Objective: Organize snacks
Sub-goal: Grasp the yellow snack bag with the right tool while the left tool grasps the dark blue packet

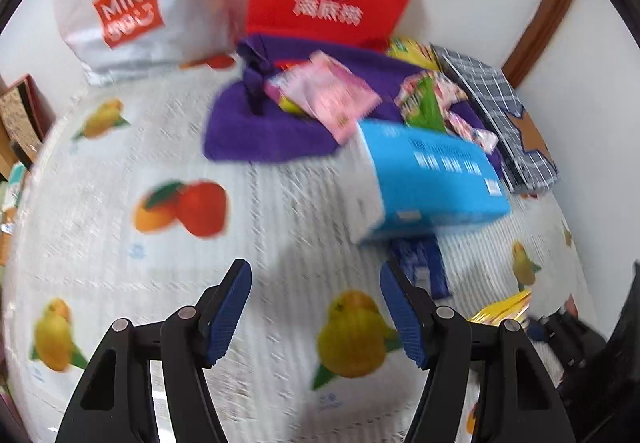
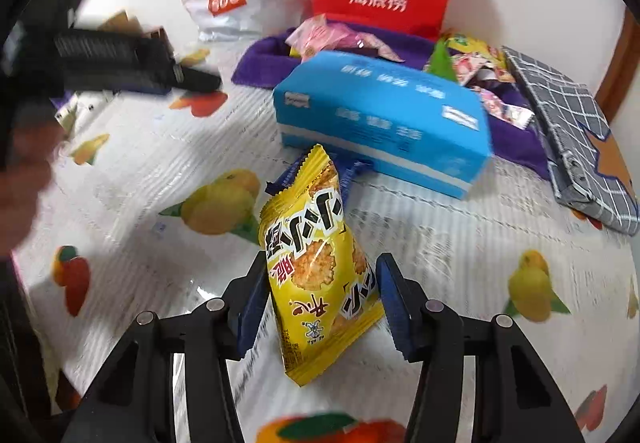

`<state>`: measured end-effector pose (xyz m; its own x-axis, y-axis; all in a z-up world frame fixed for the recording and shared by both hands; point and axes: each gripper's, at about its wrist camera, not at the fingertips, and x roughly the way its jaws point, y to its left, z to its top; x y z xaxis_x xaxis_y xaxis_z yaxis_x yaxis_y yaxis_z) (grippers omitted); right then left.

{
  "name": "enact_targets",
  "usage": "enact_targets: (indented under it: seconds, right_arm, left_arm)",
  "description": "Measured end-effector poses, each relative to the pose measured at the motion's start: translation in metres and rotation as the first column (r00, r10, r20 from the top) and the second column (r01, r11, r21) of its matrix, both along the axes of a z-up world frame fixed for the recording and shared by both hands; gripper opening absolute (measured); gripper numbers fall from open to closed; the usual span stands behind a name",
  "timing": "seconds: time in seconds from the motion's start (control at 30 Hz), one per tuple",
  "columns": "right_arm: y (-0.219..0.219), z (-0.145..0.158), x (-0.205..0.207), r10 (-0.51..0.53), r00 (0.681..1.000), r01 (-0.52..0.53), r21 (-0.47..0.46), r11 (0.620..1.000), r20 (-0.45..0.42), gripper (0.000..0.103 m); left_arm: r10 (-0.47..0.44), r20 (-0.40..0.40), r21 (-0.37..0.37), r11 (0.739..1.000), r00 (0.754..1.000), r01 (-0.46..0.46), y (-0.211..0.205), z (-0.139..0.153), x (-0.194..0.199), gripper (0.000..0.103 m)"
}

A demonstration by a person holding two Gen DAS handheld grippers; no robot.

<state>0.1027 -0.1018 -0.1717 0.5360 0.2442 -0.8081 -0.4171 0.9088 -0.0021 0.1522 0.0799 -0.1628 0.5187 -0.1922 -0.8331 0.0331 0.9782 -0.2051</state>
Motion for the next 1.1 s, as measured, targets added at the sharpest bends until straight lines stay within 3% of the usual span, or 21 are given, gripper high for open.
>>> enact_targets:
  seconds: [0.1,0.2,0.23,0.4,0.7,0.77,0.83,0.87,1.1]
  right_arm:
    - [-0.02,0.006,-0.006,-0.039,0.999,0.039,-0.008,0.999,0.026,0.052]
    - [-0.046,0.008,-0.01,-0.086,0.996,0.087,-0.017,0.996,0.037,0.052]
    - [-0.056,0.008,-0.011,-0.1,0.994,0.101,-0.022,0.995,0.04,0.052]
    - [-0.092,0.005,-0.007,-0.153,0.988,0.154,-0.006,0.988,0.035,0.05]
    - [-0.119,-0.003,0.01,-0.237,0.971,0.237,0.025,0.971,0.031,0.047]
    - [-0.12,-0.004,0.013,-0.243,0.969,0.242,0.03,0.97,0.035,0.047]
    - [-0.12,-0.004,0.016,-0.25,0.968,0.248,0.037,0.968,0.036,0.047]
    - [-0.12,-0.004,0.018,-0.253,0.967,0.252,0.041,0.967,0.036,0.047]
    - [-0.11,-0.006,0.036,-0.262,0.965,0.259,0.085,0.962,0.025,0.046]
  left_arm:
    - [-0.012,-0.014,-0.022,1.0,1.0,0.012,-0.01,-0.015,-0.004,0.065]
    - [-0.012,-0.059,-0.105,0.994,0.998,0.006,-0.012,-0.034,-0.005,0.065]
    - [-0.007,-0.048,-0.134,0.991,0.999,0.0,-0.012,-0.036,-0.007,0.073]
    - [-0.049,-0.02,-0.151,0.988,0.999,0.045,-0.032,-0.038,-0.006,0.082]
    - [-0.001,0.002,0.05,0.999,1.0,0.001,-0.088,-0.039,0.019,0.08]
    - [0.01,0.025,0.135,0.991,1.0,-0.013,-0.098,-0.04,0.021,0.072]
    - [0.005,0.06,0.227,0.974,0.998,-0.018,-0.108,-0.043,0.02,0.05]
    - [-0.014,0.077,0.222,0.975,0.997,-0.004,-0.11,-0.042,0.019,0.043]
    - [-0.012,0.085,0.235,0.972,0.996,-0.009,-0.087,-0.04,-0.008,0.04]
